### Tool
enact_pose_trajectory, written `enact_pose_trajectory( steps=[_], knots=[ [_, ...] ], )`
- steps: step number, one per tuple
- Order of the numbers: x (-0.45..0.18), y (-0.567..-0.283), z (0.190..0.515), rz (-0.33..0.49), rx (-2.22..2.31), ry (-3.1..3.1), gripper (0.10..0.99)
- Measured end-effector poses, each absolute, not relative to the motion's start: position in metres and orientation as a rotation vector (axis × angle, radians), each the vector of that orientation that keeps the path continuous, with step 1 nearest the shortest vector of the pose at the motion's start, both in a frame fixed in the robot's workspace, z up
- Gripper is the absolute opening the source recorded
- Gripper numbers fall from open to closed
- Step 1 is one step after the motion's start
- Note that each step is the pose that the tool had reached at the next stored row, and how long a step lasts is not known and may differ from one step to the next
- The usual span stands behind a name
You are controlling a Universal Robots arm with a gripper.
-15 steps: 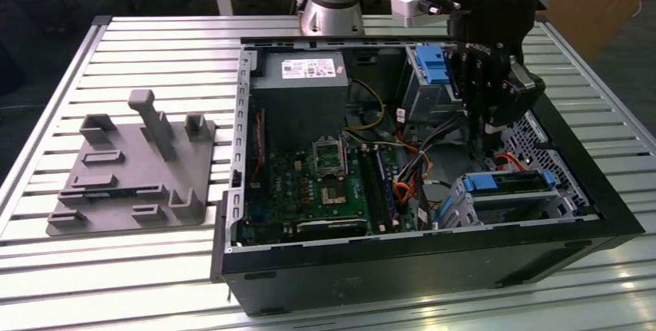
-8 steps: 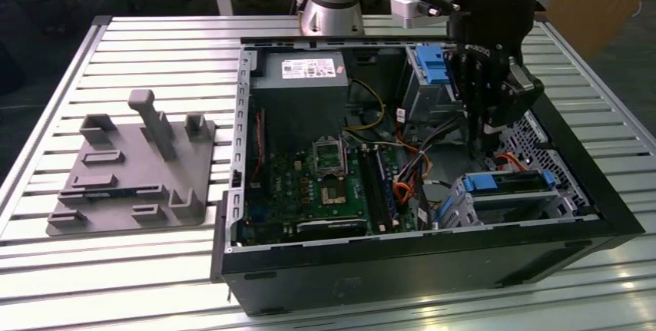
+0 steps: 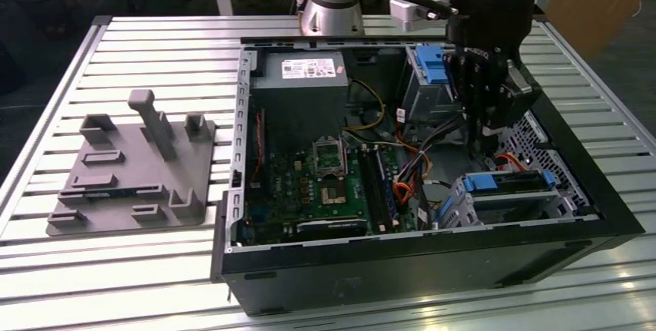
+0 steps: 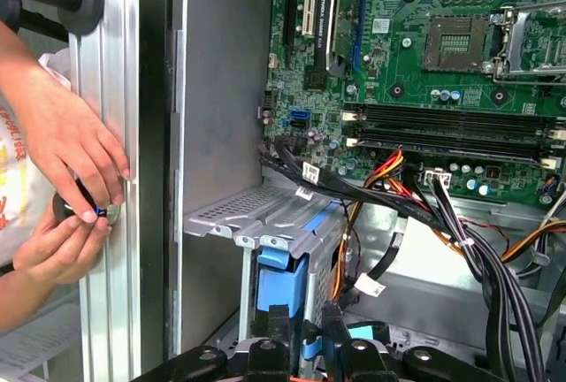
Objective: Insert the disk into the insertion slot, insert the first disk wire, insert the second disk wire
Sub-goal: 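Insert the second disk wire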
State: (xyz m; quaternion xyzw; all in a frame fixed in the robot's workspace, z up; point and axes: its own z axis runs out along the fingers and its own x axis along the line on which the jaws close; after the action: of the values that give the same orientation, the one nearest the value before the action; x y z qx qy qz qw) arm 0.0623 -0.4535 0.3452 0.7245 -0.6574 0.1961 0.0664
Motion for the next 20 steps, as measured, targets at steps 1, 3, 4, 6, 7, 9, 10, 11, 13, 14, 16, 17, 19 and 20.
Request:
enact_pose_trajectory(
  steps=[1,3,4,6,7,9,10,11,13,14,16,17,19,20],
  knots=[
    [0.0623,-0.4535,0.3447,0.591,2.185,-1.982,0.290],
    [0.0624,-0.4534,0.3437,0.591,2.185,-1.982,0.290],
    [0.0625,-0.4535,0.3433,0.590,2.185,-1.982,0.290],
    [0.0630,-0.4535,0.3424,0.588,2.185,-1.981,0.290],
    [0.0633,-0.4535,0.3421,0.586,2.184,-1.980,0.290],
    [0.0641,-0.4535,0.3412,0.582,2.184,-1.979,0.290],
    [0.0646,-0.4535,0.3408,0.581,2.183,-1.979,0.290],
    [0.0651,-0.4535,0.3404,0.580,2.181,-1.980,0.290],
    [0.0655,-0.4535,0.3398,0.578,2.170,-1.989,0.290],
    [0.0655,-0.4535,0.3396,0.577,2.160,-1.999,0.290],
    [0.0655,-0.4535,0.3391,0.575,2.139,-2.016,0.290],
    [0.0655,-0.4535,0.3389,0.573,2.130,-2.024,0.290],
    [0.0655,-0.4535,0.3384,0.572,2.117,-2.035,0.290],
    [0.0654,-0.4535,0.3382,0.571,2.113,-2.038,0.290]
  ],
)
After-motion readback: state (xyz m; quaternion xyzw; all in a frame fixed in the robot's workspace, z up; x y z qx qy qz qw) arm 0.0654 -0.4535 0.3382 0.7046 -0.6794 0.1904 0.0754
